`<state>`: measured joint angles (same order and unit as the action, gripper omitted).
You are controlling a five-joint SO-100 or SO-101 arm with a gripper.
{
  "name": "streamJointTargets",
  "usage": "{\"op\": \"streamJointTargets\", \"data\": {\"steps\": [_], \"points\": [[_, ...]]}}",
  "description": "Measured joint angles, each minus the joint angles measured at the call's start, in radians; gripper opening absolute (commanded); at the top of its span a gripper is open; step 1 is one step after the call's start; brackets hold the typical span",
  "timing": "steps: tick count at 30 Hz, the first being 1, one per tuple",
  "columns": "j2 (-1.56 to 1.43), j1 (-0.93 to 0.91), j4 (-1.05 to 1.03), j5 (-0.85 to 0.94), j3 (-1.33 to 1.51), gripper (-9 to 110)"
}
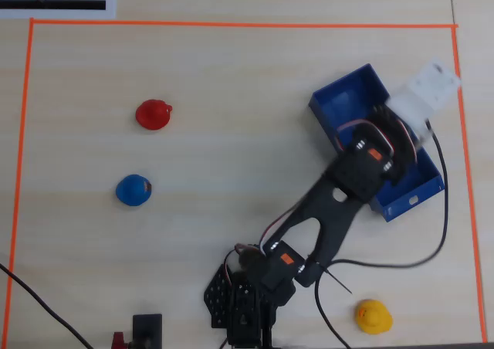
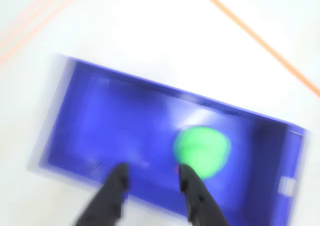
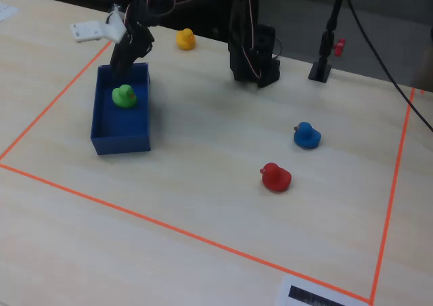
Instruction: Grasp green duck and put it into box.
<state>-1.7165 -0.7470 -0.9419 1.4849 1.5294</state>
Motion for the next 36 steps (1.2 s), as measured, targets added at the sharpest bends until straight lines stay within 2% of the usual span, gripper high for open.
{"op": "streamJointTargets", "data": {"steps": [4, 7, 10, 14, 20, 26, 29, 36], "points": [[-0.097, 0.249, -0.247, -0.015, -0.156, 0], [-0.219, 0.443, -0.357, -0.014, -0.120, 0], [-0.376, 0.617, -0.325, 0.000, 0.086, 0], [-0.589, 0.755, -0.143, 0.043, 0.492, 0], [-0.919, 0.769, -0.055, 0.114, 1.055, 0], [-1.239, 0.752, -0.118, 0.192, 1.471, 0], [-1.384, 0.738, -0.189, 0.210, 1.559, 0], [-1.542, 0.753, -0.345, 0.192, 1.566, 0]]}}
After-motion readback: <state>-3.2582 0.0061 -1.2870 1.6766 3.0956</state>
